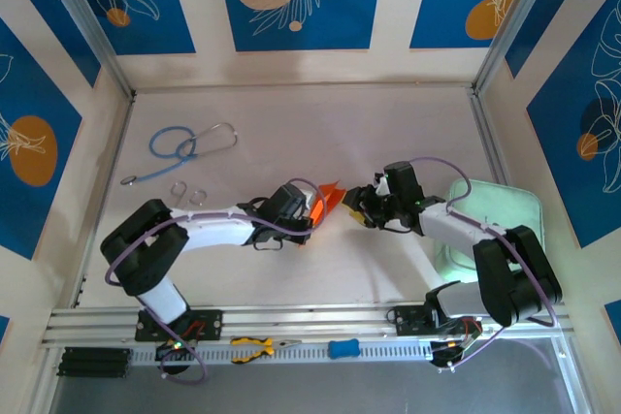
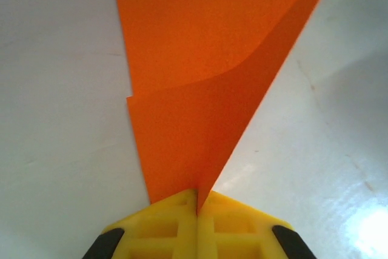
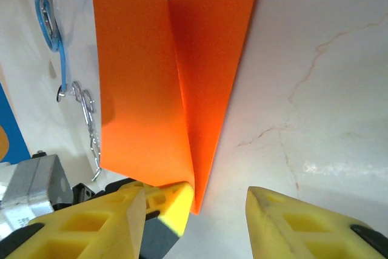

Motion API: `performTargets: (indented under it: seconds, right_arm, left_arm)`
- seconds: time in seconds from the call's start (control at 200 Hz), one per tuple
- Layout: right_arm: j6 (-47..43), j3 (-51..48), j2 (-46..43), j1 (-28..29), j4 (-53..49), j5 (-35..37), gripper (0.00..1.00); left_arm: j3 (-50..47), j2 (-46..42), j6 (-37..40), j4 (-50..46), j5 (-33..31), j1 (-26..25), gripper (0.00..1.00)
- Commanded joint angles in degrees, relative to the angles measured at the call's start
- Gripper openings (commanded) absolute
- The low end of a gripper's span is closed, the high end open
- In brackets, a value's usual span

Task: Fold a paper plane with a square sheet of paper (pick it up from the middle)
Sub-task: Fold the wing for the fifth time at the center of the table.

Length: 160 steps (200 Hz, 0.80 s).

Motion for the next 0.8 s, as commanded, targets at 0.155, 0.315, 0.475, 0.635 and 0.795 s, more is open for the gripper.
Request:
performTargets:
  seconds: [0.155, 0.315, 0.475, 0.635, 0.795]
  right_arm:
    - [3.1, 10.5, 6.0, 2.5, -8.5, -3.5, 0.51]
    - [3.8, 15.4, 11.7, 3.9, -11.9, -3.4, 0.51]
    - [4.1, 17.9, 15.3, 4.6, -12.7, -2.8, 0.49]
    - [2.2, 20.4, 18.9, 5.3, -12.5, -5.4, 0.48]
    - [1.3, 22.4, 21.4, 5.5, -14.5, -5.7, 0.47]
  left_arm:
    - [1.4, 0.3, 4.8, -7.0, -6.7, -1.1, 0.00]
    - [1.7, 0.7, 4.9, -7.0, -6.5, -1.7, 0.00]
    - [1.8, 0.5, 5.5, -7.1, -7.1, -2.1, 0.00]
    - [2.3, 1.0, 6.8, -7.7, -8.0, -2.6, 0.01]
    - [3.3, 1.8, 8.0, -8.6, -8.7, -3.2, 0.02]
